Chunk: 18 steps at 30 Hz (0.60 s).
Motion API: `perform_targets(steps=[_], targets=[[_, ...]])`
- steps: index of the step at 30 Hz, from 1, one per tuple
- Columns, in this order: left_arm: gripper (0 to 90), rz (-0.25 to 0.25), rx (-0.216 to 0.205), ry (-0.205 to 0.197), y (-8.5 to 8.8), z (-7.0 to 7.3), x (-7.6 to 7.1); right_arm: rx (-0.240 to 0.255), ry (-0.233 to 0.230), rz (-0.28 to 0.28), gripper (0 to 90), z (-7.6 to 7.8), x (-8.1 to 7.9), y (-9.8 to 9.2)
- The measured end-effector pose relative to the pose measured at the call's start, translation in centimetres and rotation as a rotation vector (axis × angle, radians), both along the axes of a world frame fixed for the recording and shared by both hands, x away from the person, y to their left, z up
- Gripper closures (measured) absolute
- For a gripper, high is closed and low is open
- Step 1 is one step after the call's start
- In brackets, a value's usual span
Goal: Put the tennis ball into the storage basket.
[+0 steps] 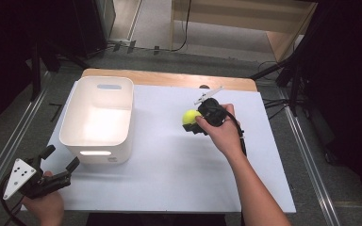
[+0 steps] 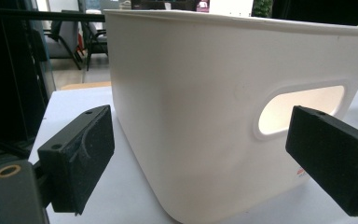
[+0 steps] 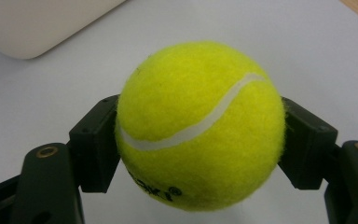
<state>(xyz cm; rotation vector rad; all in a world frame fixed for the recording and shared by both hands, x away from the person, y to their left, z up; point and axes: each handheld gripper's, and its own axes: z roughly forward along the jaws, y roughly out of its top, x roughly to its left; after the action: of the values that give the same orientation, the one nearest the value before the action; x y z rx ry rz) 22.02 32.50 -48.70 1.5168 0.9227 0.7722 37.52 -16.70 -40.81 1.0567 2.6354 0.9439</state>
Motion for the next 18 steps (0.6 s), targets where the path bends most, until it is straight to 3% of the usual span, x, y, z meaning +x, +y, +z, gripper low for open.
perform_targets(steps=[18], targets=[[7.8, 0.004, -0.001, 0.009, -0.1, 0.0, 0.1, -0.014, -0.016, 0.098, 24.1, 1.9, 0.1, 3.4]])
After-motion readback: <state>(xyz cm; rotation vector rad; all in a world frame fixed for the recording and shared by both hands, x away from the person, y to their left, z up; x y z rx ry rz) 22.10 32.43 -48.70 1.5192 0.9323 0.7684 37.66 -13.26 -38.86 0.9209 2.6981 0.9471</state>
